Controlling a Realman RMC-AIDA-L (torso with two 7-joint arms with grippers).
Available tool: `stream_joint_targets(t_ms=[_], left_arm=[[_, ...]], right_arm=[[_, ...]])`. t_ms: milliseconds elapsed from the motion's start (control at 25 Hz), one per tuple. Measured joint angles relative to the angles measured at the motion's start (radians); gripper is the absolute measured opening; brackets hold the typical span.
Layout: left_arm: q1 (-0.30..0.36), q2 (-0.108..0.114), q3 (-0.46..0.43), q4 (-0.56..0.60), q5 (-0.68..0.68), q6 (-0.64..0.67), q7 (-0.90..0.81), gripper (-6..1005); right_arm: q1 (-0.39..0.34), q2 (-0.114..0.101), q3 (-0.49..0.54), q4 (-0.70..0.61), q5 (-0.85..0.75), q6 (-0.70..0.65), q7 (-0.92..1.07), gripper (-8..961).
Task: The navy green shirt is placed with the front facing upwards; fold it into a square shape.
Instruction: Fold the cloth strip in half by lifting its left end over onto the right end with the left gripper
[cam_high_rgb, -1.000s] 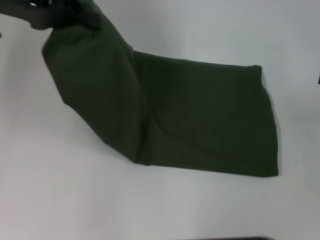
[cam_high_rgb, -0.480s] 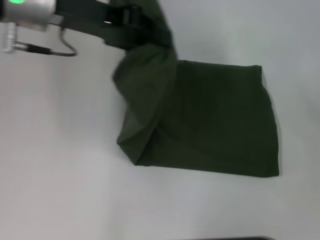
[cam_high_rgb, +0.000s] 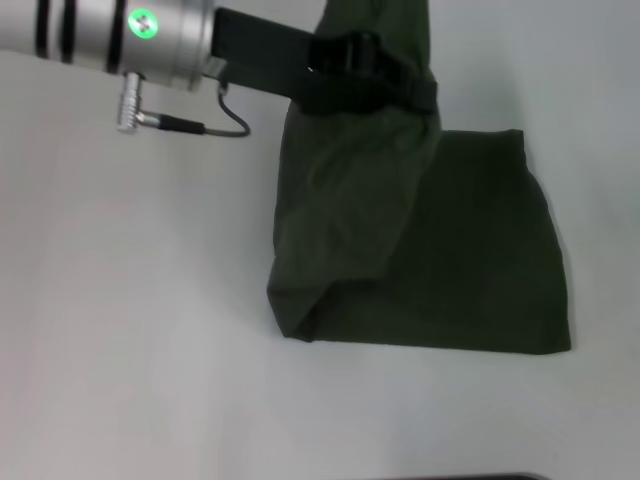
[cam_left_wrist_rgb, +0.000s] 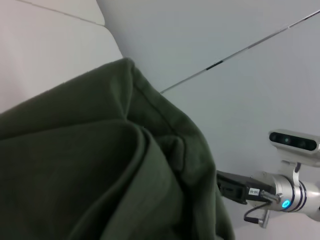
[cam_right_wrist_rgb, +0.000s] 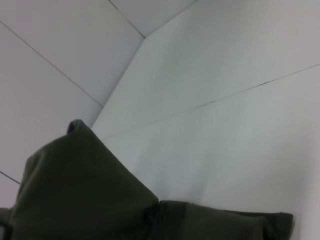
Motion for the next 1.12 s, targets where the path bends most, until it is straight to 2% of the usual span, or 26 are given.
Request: stream_joint_targets(t_ms=[320,480,760,1120], left_arm=[[-0.038,-0.003,0.063,-0.193,-0.087,-0.096,0.082,118],[-0.054,-0.006,0.081,-0.231,-0.111,-0.120,0.097,124],[-0.084,-0.009,0.167,-0.282,-0.183,-0.173,0.107,134],[-0.090,-0.010,0.198,-0.301,-0.215,-0.202,0.108,146]], right_arm=[[0.017,0.004,0.000,0.001,-0.004,0.006,0.000,195],[0.031,0.004,0.001,0.006,-0.022,0.014,0.000,199],[0.057,0.013,0.001,0.010,-0.041,0.029,0.002,205],[0.063,0.019,0.001,0.011,-0.042,0.030,0.002,212]])
